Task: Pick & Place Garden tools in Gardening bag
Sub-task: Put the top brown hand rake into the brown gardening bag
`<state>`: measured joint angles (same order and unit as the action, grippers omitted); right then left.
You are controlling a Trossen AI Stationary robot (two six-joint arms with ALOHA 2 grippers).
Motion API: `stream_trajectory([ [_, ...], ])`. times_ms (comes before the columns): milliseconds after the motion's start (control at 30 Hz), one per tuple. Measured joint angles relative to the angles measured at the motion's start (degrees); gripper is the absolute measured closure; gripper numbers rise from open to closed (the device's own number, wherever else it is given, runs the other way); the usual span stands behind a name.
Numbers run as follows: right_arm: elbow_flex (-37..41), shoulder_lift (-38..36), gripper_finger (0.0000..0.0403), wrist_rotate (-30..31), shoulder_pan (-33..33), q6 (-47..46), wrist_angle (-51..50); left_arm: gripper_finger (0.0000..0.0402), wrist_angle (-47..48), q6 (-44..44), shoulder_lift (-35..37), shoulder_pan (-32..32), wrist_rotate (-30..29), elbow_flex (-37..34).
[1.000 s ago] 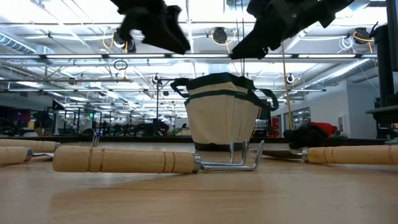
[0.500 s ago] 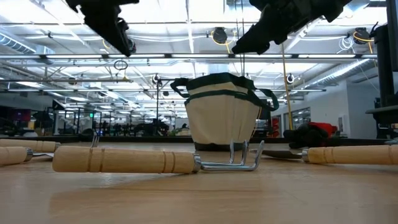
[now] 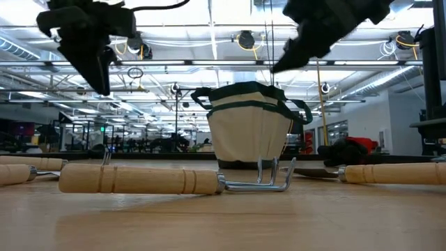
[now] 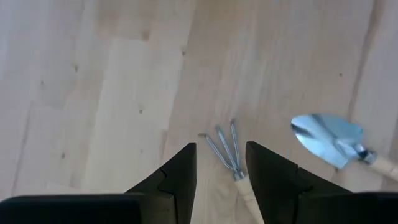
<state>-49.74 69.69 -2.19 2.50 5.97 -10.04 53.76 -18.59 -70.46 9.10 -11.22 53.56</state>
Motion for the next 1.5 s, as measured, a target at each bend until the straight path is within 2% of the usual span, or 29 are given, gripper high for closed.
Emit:
stream_trajectory([
  [100,0.0,-1.3,0.0242,5.9,0.1,1.1,-6.8,0.0259,0.1,-0.5,-0.1,0.6,3.3,-1.9],
  [200,0.0,-2.7,0.0241,9.8,0.1,-0.8,-11.4,0.0259,-0.1,-5.6,0.0,1.0,4.8,-3.7],
  [433,0.0,-3.7,0.0244,9.6,0.1,-1.3,-12.6,0.0259,-3.2,-19.0,-0.1,2.7,6.0,-12.8],
  [667,0.0,-3.4,0.0242,9.6,0.1,-1.0,-11.9,0.0259,-15.4,-23.9,0.0,4.2,11.7,-20.4],
  [1100,0.0,-3.4,0.0244,9.6,0.1,-0.8,-11.2,0.0260,-22.0,-24.3,0.1,4.5,10.2,-26.2],
  [1200,0.0,-3.4,0.0245,9.6,0.1,-0.8,-11.2,0.0278,-22.6,-20.4,0.1,4.5,9.6,-26.4],
  [1367,0.0,-3.4,0.0243,9.6,0.1,-0.8,-11.2,0.0336,-23.8,-16.9,0.0,4.5,8.2,-26.4],
  [1500,0.0,-3.4,0.0245,9.6,0.1,-0.8,-11.0,0.0337,-27.2,-18.6,-0.1,4.4,4.5,-26.5],
])
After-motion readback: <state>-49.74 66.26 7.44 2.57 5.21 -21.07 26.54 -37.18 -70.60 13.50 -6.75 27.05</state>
